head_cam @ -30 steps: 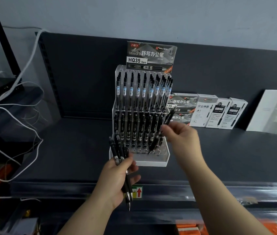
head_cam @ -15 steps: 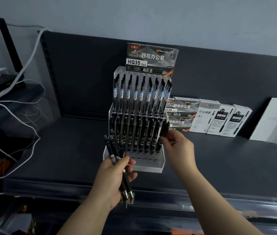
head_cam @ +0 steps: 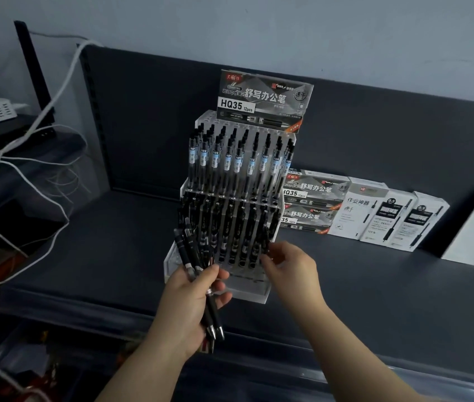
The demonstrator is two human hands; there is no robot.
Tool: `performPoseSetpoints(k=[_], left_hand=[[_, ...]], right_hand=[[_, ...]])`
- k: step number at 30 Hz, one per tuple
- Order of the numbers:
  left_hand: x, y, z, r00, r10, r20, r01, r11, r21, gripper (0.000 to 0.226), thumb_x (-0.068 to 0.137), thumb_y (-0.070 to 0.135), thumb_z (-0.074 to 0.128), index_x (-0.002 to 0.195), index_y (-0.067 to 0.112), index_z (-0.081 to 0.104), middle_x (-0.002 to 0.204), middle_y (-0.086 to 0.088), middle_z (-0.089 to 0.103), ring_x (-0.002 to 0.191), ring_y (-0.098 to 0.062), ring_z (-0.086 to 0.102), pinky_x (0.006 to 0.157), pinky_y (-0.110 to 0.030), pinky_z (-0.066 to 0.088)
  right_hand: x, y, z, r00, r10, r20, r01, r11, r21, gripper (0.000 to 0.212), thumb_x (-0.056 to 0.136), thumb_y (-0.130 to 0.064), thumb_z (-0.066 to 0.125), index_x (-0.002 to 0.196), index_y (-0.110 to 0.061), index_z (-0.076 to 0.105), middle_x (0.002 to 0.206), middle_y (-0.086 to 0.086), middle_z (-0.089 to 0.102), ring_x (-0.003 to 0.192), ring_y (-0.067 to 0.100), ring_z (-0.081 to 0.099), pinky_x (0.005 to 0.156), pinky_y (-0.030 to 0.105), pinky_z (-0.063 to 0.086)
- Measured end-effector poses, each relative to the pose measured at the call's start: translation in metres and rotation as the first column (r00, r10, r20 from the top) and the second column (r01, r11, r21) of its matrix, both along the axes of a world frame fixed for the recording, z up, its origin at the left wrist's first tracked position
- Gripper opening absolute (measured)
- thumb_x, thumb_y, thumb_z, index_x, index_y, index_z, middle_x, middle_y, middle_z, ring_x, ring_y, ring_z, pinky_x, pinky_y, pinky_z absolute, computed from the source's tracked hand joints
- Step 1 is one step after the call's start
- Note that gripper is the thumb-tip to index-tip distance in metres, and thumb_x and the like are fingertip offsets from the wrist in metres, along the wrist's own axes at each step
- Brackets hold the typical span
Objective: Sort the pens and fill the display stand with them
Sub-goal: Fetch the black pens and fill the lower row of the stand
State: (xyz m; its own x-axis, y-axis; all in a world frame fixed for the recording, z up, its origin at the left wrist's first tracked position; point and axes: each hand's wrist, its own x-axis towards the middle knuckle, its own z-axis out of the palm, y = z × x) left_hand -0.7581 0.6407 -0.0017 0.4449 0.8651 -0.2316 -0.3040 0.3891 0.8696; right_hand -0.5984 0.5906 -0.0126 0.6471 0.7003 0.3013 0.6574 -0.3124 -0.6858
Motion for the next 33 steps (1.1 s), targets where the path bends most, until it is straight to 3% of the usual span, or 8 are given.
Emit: performPoseSetpoints(k=[4,8,13,16,21,26,29,33], left_hand=[[0.003,-0.001,0.0,1.0,0.027,0.003,-0.027,1.0,0.005,0.008,0.091,0.006,0.054,0.087,0.007,0.061,0.072,-0.004,0.065,0.061,-0.012,0.057,0.059,-0.032,0.054],[0.007,-0.002,0.001,0.999,0.05,0.009,-0.05,0.999,-0.006,0.008,0.091,0.006,0.055,0.085,0.007,0.061,0.069,-0.003,0.066,0.062,-0.012,0.057,0.062,-0.034,0.054],[0.008,-0.001,0.0,0.997,0.078,0.009,-0.078,0.997,-0.024,0.009,0.091,0.005,0.055,0.086,0.008,0.061,0.072,-0.004,0.065,0.066,-0.014,0.057,0.061,-0.034,0.053],[0.008,0.001,0.0,0.996,0.091,0.01,-0.091,0.995,-0.028,0.008,0.091,0.005,0.055,0.085,0.008,0.061,0.077,-0.005,0.062,0.07,-0.015,0.056,0.062,-0.035,0.052],[0.007,0.003,-0.003,0.996,0.09,0.003,-0.09,0.995,-0.044,0.004,0.089,0.006,0.058,0.087,0.007,0.061,0.081,-0.005,0.06,0.073,-0.015,0.056,0.06,-0.033,0.053],[0.006,0.005,-0.003,0.996,0.09,0.011,-0.089,0.994,-0.058,0.004,0.089,0.006,0.058,0.085,0.007,0.061,0.076,-0.005,0.062,0.068,-0.015,0.058,0.061,-0.034,0.053],[0.003,0.006,-0.002,0.997,0.072,0.028,-0.07,0.996,-0.06,0.006,0.089,0.005,0.057,0.085,0.006,0.062,0.071,-0.005,0.066,0.065,-0.017,0.063,0.064,-0.035,0.054],[-0.001,0.007,0.0,0.999,0.031,0.045,-0.029,0.999,-0.028,0.009,0.089,0.009,0.058,0.091,0.003,0.065,0.082,-0.009,0.074,0.081,-0.022,0.071,0.078,-0.036,0.052]], right_hand=[[0.006,0.003,0.0,0.998,0.006,0.059,-0.005,1.0,-0.017,0.015,0.088,-0.021,0.06,0.096,-0.013,0.07,0.081,-0.007,0.056,0.075,0.006,0.052,0.058,0.004,0.034],[0.01,0.004,0.0,1.0,0.004,0.006,-0.003,1.0,-0.018,0.017,0.09,-0.023,0.059,0.095,-0.011,0.07,0.086,0.001,0.066,0.079,0.013,0.059,0.066,0.021,0.042],[0.013,0.007,-0.002,0.995,0.037,0.09,-0.03,0.997,-0.076,0.018,0.092,-0.024,0.056,0.091,-0.01,0.067,0.079,-0.004,0.054,0.066,0.005,0.047,0.052,0.006,0.028],[0.014,0.006,-0.005,0.99,0.057,0.133,-0.045,0.995,-0.09,0.015,0.093,-0.023,0.053,0.085,-0.013,0.062,0.077,-0.006,0.044,0.067,0.007,0.042,0.052,0.006,0.028],[0.014,0.006,-0.008,0.985,0.071,0.158,-0.058,0.994,-0.089,0.021,0.094,-0.02,0.051,0.102,-0.005,0.064,0.085,-0.005,0.047,0.078,0.009,0.043,0.06,0.015,0.027],[0.01,0.0,-0.007,0.999,0.028,0.024,-0.027,0.999,-0.018,0.02,0.09,-0.025,0.058,0.108,-0.017,0.058,0.085,-0.007,0.053,0.078,0.01,0.05,0.062,0.017,0.033],[-0.005,-0.01,-0.001,0.996,-0.01,-0.084,0.021,0.991,0.133,0.022,0.086,-0.024,0.063,0.094,-0.026,0.043,0.076,-0.006,0.051,0.07,0.008,0.051,0.056,0.012,0.036],[-0.042,-0.012,0.011,0.959,0.245,-0.142,-0.228,0.965,0.129,0.016,0.087,-0.02,0.062,0.078,-0.032,0.057,0.071,-0.01,0.059,0.069,-0.001,0.055,0.059,0.009,0.041]])
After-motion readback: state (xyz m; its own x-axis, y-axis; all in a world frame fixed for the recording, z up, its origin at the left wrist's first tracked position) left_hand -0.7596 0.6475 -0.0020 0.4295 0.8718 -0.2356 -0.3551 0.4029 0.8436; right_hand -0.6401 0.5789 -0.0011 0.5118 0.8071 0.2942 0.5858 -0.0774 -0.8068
